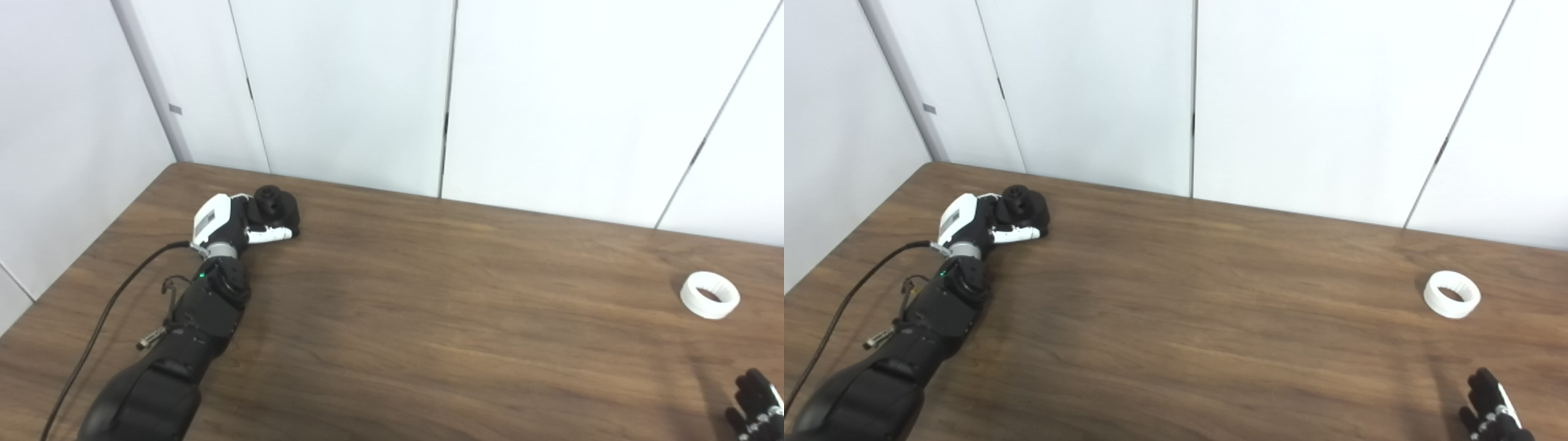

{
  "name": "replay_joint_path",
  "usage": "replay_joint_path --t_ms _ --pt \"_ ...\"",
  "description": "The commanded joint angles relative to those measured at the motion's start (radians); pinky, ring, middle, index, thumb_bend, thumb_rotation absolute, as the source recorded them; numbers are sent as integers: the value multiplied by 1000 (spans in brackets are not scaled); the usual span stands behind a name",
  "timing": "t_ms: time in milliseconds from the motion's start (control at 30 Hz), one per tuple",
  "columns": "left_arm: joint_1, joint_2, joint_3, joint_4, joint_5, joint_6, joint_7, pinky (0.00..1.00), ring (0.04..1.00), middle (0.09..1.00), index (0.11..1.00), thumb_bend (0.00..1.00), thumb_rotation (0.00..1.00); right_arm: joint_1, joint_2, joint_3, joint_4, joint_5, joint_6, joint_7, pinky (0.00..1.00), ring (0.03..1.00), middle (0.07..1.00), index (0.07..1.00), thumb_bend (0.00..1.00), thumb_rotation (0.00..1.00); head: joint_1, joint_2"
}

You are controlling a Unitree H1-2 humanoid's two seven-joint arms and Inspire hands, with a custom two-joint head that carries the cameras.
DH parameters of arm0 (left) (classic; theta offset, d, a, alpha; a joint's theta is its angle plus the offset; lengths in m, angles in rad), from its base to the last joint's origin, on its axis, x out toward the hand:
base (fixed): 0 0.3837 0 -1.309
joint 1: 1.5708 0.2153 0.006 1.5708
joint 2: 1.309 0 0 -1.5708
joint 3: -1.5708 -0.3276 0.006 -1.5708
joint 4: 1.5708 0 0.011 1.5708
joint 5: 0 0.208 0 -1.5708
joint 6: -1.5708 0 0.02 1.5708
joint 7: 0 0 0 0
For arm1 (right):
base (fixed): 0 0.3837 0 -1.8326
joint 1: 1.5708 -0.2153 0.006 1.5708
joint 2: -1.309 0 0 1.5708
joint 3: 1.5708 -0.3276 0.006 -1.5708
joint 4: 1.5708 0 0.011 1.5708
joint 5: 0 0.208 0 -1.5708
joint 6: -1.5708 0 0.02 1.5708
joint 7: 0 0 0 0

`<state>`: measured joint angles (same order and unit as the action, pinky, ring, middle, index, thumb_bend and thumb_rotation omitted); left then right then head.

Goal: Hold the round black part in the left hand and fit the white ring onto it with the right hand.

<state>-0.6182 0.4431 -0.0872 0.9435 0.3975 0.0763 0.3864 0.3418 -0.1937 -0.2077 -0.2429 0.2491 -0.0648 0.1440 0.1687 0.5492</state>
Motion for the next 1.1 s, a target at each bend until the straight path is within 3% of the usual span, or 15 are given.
replay_joint_path --t_ms 0,67,133,633,833,1067 --pt "-42 11 5 5 4 -28 47 1000 957 835 520 627 118 -2 -16 -3 -17 -1 -7 3 1000 1000 972 959 626 1000 1 1" --pt "-40 7 6 9 10 -46 85 1000 938 795 491 546 68 -2 -14 -3 -22 -2 -1 0 1000 1000 968 955 623 1000 1 1" --pt "-40 6 4 14 12 -57 104 1000 931 777 484 530 56 -2 -14 -3 -24 -2 0 -1 1000 1000 968 955 619 1000 1 3" --pt "-29 7 -5 10 15 -108 145 1000 910 757 483 524 53 -6 -11 0 -16 -19 -12 -5 1000 1000 955 950 625 1000 -13 8" --pt "0 12 -5 -73 29 -94 143 1000 905 765 482 525 54 -3 -4 5 -18 -31 -10 -8 1000 1000 952 946 635 1000 -35 1" --pt "75 21 7 -324 45 5 57 1000 930 788 483 526 55 -2 8 12 -26 -20 -14 -3 1000 1000 938 940 611 1000 -53 11"
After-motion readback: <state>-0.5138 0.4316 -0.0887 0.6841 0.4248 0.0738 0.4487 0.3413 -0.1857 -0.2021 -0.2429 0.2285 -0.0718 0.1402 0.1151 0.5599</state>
